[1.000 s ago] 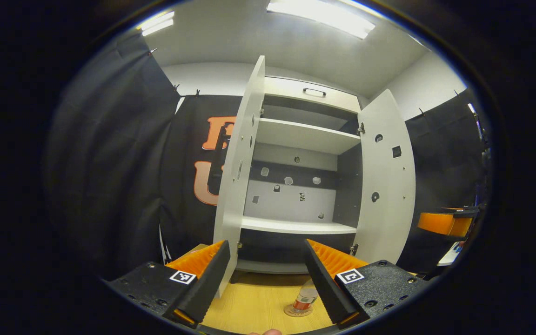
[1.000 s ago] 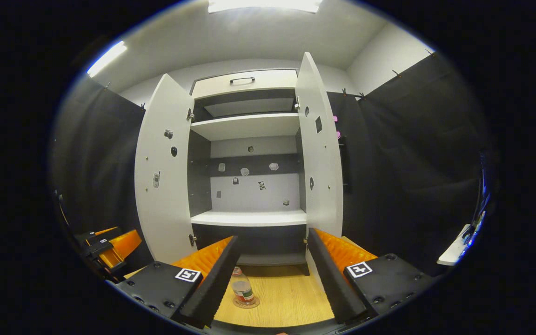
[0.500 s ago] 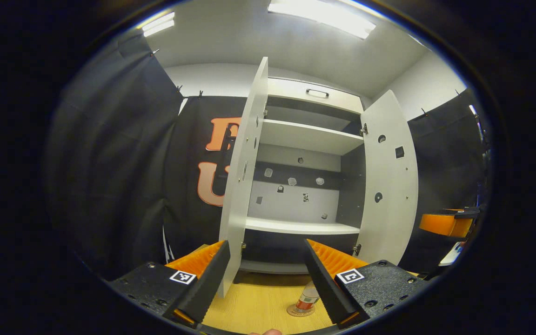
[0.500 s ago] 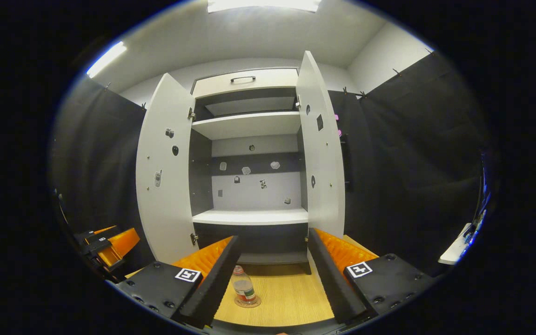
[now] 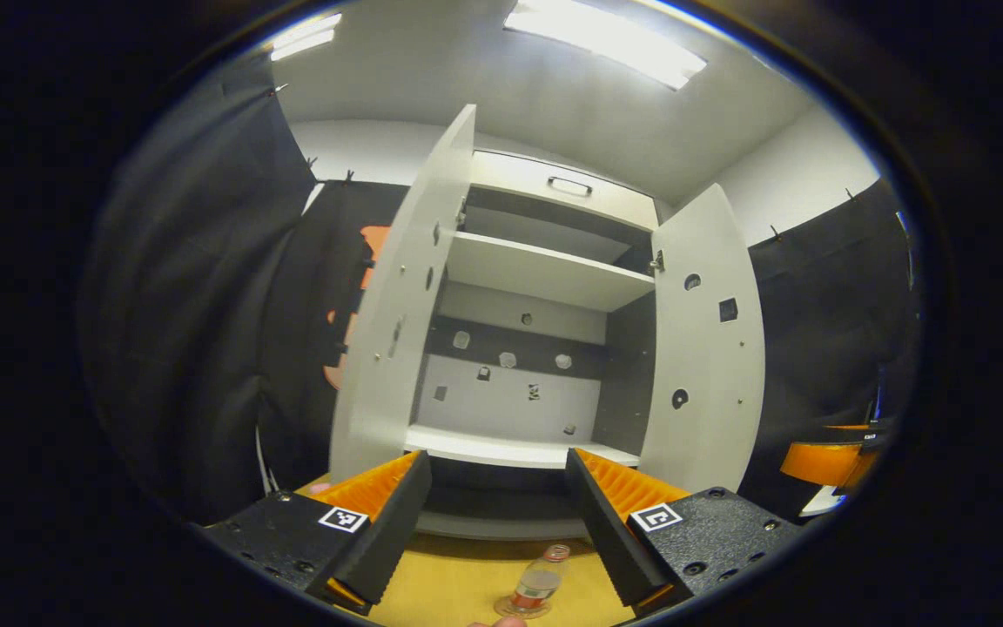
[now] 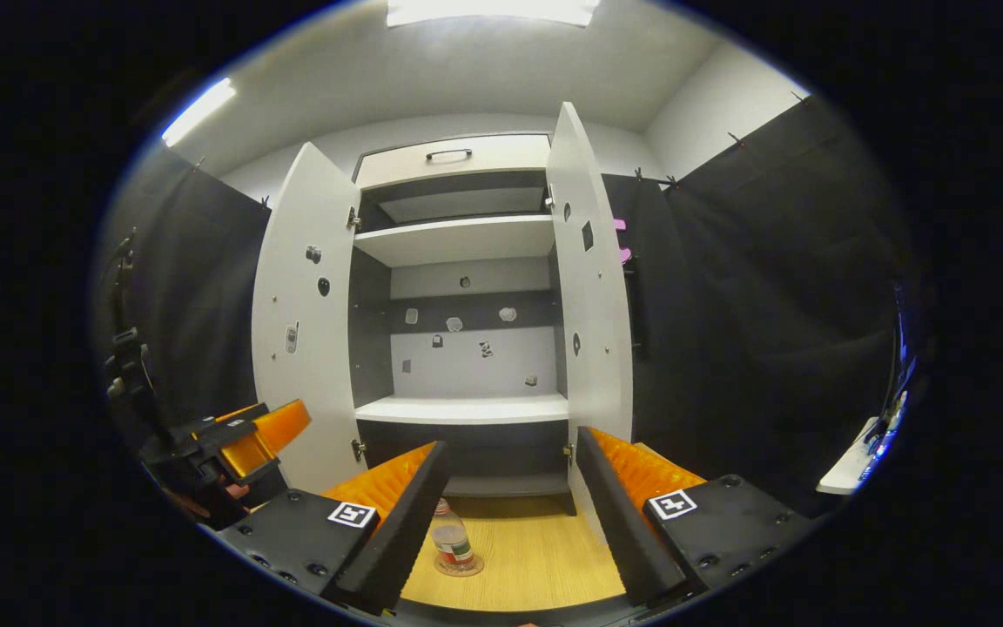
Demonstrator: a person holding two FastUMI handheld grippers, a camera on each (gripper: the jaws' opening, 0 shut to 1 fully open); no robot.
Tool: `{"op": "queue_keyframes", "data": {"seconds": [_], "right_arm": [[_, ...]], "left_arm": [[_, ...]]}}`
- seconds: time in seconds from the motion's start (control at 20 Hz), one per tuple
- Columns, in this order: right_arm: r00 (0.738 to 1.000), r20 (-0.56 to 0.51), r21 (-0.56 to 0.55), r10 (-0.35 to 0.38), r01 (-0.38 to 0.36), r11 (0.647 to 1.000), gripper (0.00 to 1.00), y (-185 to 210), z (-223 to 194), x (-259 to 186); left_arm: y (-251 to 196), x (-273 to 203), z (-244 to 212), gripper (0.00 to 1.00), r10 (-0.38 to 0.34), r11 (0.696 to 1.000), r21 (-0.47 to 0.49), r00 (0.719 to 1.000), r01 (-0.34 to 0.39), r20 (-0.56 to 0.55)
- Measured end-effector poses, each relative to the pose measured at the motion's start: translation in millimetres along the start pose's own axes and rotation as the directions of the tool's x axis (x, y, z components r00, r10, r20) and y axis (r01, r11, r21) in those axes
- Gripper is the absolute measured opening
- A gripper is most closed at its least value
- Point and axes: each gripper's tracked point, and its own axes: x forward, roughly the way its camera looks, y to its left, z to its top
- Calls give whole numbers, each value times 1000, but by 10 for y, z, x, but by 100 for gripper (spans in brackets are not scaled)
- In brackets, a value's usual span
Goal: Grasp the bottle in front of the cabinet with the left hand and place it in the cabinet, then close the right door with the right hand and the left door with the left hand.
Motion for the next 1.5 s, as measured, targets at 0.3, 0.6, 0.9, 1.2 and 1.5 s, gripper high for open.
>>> {"op": "queue_keyframes", "data": {"seconds": [0.3,0.6,0.9,1.2,1.5], "right_arm": [[996,-26,-33,-82,82,996,89,-286,-45,-121],[991,-57,-87,-125,120,989,89,-422,-130,-240],[987,-105,-79,-123,115,990,98,-429,-247,-165],[984,-156,-100,-90,75,992,98,-601,-359,-14],[989,-146,-54,27,-35,998,98,-808,-330,301]], "left_arm": [[-548,492,-1145,95,-127,992,-17,983,126,-132],[-471,720,-2267,95,-78,990,94,972,101,-223],[-211,550,-3188,95,0,992,119,943,42,-333],[-218,509,-3448,81,15,996,86,926,19,-378],[-417,348,-2598,69,45,996,94,930,-12,-364]]}}
